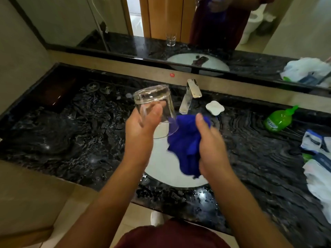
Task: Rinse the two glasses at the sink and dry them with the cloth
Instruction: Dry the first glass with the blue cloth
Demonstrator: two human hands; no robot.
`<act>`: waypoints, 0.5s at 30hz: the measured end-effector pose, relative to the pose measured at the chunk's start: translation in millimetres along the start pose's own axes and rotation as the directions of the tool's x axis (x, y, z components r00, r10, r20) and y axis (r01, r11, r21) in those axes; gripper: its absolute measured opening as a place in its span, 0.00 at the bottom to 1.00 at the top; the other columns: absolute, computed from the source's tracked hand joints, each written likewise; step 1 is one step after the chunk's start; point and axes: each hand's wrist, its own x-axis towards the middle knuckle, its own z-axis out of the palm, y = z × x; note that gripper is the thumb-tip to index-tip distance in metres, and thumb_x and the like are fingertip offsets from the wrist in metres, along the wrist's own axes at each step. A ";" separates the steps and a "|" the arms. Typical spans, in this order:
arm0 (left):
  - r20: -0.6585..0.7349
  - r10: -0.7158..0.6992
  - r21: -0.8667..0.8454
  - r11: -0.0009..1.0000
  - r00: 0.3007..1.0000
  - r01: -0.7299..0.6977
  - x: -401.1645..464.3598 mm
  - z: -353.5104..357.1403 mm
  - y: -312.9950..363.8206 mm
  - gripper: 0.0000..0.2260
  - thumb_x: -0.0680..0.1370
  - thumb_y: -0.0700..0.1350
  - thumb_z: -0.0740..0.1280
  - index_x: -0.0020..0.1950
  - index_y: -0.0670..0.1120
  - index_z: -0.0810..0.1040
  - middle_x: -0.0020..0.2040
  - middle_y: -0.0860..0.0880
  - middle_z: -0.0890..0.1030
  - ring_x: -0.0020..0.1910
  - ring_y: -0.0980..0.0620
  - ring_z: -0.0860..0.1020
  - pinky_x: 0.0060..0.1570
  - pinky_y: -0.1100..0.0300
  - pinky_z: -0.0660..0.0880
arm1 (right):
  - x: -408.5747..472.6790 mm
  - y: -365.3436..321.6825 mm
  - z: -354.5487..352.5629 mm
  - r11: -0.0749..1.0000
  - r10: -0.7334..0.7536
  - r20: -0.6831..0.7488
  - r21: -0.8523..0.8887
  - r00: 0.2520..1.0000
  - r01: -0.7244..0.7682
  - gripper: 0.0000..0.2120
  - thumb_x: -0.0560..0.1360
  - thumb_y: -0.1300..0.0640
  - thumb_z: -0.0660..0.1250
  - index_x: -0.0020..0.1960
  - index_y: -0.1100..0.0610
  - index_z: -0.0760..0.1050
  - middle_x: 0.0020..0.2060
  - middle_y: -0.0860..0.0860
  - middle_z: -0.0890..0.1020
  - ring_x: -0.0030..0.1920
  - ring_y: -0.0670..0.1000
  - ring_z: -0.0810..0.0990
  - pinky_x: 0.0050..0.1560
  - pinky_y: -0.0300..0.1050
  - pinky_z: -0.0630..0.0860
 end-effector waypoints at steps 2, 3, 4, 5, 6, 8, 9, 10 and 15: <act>-0.050 0.059 0.028 0.998 0.997 -0.058 -1.3 -1.0 -1.3 0.28 0.72 0.64 0.66 0.61 0.43 0.80 0.56 0.50 0.86 0.55 0.56 0.84 0.51 0.65 0.78 | -10.3 10.5 23.1 0.999 0.052 0.041 -0.001 0.998 -0.052 0.19 0.83 0.43 0.63 0.49 0.55 0.85 0.47 0.60 0.88 0.52 0.62 0.87 0.63 0.67 0.79; -0.062 0.093 0.053 0.995 0.994 -0.090 -2.4 -3.7 -3.9 0.30 0.73 0.63 0.66 0.63 0.41 0.79 0.56 0.50 0.86 0.53 0.57 0.84 0.52 0.65 0.77 | -14.5 12.3 34.6 0.998 0.056 0.051 0.000 0.997 -0.056 0.19 0.83 0.43 0.62 0.51 0.56 0.85 0.48 0.61 0.87 0.52 0.63 0.86 0.63 0.67 0.79; -0.060 0.125 0.081 0.989 0.990 -0.120 -2.5 -7.2 -7.0 0.31 0.74 0.62 0.66 0.65 0.39 0.78 0.55 0.50 0.85 0.53 0.59 0.83 0.52 0.66 0.77 | -16.2 13.8 43.9 0.998 0.063 0.048 0.019 0.997 -0.064 0.19 0.83 0.42 0.62 0.51 0.55 0.85 0.47 0.59 0.88 0.51 0.62 0.87 0.63 0.65 0.79; -0.044 0.135 0.093 0.987 0.990 -0.131 -2.3 -12.2 -10.2 0.32 0.74 0.61 0.67 0.67 0.38 0.76 0.56 0.50 0.84 0.53 0.60 0.83 0.53 0.65 0.78 | -16.7 14.2 50.1 0.995 0.079 0.043 0.052 0.996 -0.082 0.18 0.83 0.42 0.63 0.50 0.53 0.85 0.46 0.56 0.89 0.49 0.59 0.88 0.62 0.63 0.80; -0.022 0.134 0.114 0.985 0.991 -0.131 -2.6 -17.4 -13.8 0.31 0.74 0.61 0.68 0.68 0.40 0.75 0.58 0.50 0.83 0.56 0.59 0.82 0.56 0.62 0.78 | -16.0 14.6 53.6 0.992 0.090 0.032 0.089 0.995 -0.092 0.18 0.82 0.41 0.64 0.49 0.53 0.85 0.45 0.54 0.89 0.48 0.57 0.88 0.60 0.61 0.81; 0.038 0.145 0.232 0.961 0.989 -0.150 -3.2 -28.3 -18.4 0.30 0.71 0.64 0.72 0.69 0.53 0.74 0.64 0.49 0.80 0.63 0.55 0.80 0.64 0.51 0.77 | -13.7 12.6 55.2 0.980 0.110 0.029 0.163 0.994 -0.113 0.16 0.82 0.44 0.65 0.47 0.54 0.86 0.46 0.54 0.89 0.47 0.54 0.88 0.56 0.57 0.83; 0.074 0.153 0.294 0.941 0.985 -0.169 -3.6 -34.0 -17.7 0.30 0.70 0.65 0.73 0.69 0.59 0.72 0.65 0.51 0.79 0.65 0.54 0.79 0.66 0.49 0.76 | -14.3 9.8 55.4 0.972 0.121 0.033 0.197 0.992 -0.125 0.15 0.82 0.46 0.67 0.47 0.55 0.86 0.46 0.55 0.89 0.46 0.54 0.89 0.53 0.54 0.84; 0.114 0.160 0.323 0.927 0.980 -0.189 -2.9 -39.1 -15.6 0.31 0.69 0.64 0.75 0.70 0.61 0.70 0.66 0.54 0.78 0.66 0.55 0.78 0.67 0.50 0.76 | -14.6 7.8 54.9 0.969 0.125 0.033 0.212 0.992 -0.129 0.14 0.81 0.48 0.68 0.48 0.56 0.85 0.46 0.56 0.89 0.44 0.54 0.89 0.49 0.52 0.85; 0.245 0.125 0.258 0.948 0.961 -0.189 6.6 -63.0 -8.3 0.41 0.73 0.57 0.78 0.80 0.63 0.57 0.68 0.51 0.77 0.57 0.52 0.84 0.58 0.56 0.80 | -11.5 5.7 42.4 0.998 0.054 0.009 0.044 0.998 -0.055 0.11 0.77 0.48 0.74 0.45 0.57 0.82 0.42 0.59 0.87 0.37 0.57 0.84 0.46 0.58 0.82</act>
